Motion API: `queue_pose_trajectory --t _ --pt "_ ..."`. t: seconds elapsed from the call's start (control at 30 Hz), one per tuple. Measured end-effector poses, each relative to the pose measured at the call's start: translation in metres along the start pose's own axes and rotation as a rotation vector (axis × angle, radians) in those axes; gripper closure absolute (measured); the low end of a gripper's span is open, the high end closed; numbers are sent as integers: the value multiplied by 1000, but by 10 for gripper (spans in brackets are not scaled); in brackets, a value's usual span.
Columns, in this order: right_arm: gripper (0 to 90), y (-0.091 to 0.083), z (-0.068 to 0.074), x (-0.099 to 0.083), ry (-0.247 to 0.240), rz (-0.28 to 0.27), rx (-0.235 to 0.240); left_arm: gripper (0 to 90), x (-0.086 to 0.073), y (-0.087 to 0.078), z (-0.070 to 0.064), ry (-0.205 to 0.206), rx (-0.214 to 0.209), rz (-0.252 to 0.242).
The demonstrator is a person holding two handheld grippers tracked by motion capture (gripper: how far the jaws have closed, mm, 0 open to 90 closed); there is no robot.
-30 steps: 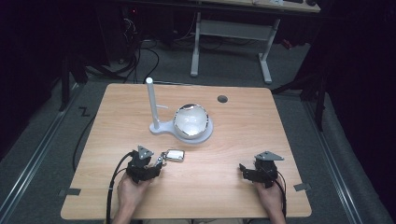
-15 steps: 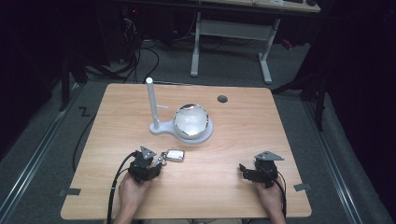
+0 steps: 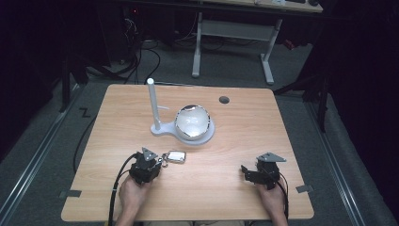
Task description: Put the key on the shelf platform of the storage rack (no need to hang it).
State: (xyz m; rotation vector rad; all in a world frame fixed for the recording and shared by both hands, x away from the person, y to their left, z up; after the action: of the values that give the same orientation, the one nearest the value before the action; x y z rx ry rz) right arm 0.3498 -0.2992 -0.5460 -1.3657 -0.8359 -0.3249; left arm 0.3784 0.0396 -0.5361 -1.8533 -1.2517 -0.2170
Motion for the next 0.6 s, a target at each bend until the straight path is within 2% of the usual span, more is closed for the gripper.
queue_pose_trajectory --t 0.1,0.27,0.4,0.6 --pt "217 0 0 0 2 -1 0 753 0 -1 1 25 -16 13" --pt "217 0 0 0 1 -1 1 755 7 -9 -3 -28 -41 15" --pt "217 0 0 0 0 -1 1 756 13 -18 -7 -29 -74 15" --pt "217 0 0 0 2 -1 1 756 26 -32 -18 -92 -121 15"
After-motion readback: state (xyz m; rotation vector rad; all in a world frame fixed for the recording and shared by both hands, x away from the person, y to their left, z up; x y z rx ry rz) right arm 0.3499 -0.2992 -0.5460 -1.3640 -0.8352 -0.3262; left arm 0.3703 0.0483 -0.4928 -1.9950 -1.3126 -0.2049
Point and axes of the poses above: each handheld gripper's, and its own axes: y roughly forward along the jaws, x roughly out of its top, z roughly to its left, the point moved 2 cm from there along y, roughly forward along the jaws, and after that the axes turned 2 degrees about z, right-handed, at the moved point
